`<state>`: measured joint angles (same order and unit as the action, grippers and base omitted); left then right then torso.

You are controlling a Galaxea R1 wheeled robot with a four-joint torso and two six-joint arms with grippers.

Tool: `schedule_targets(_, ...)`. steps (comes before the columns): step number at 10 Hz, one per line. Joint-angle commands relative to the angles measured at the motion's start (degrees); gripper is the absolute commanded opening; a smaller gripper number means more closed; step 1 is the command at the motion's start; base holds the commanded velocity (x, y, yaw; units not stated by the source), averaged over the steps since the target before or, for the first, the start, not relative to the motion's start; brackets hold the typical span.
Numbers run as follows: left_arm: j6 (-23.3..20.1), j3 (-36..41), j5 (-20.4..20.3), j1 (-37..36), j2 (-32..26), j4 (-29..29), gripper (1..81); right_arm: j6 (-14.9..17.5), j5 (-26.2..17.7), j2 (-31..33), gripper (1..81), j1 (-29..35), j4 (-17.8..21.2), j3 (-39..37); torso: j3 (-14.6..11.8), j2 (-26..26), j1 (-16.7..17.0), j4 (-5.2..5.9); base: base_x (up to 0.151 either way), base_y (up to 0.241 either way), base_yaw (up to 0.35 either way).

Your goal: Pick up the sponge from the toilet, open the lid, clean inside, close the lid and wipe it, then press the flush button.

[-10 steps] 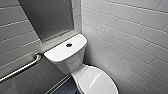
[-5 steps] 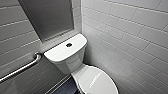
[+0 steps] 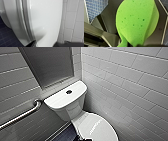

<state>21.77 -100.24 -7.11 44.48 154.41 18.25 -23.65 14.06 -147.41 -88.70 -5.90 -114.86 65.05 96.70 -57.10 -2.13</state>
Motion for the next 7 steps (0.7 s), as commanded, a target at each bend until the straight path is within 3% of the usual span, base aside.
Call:
schedule_targets(1, 0.2, 1.4, 3.2, -5.1, 0.0, 0.2, 81.1, 0.0, -3.6, 1.4, 1.0, -0.4, -1.2, 0.8, 0.0, 0.0, 0.0, 0.00, 0.000, 0.000, 0.000)
schedule_targets(7, 0.2, -5.9, 3.4, -5.0, 4.2, 0.2, 81.1, 0.0, -3.6, 1.5, 1.0, -0.4, -1.2, 1.1, 0.0, 0.0, 0.0, 0.00, 0.000, 0.000, 0.000)
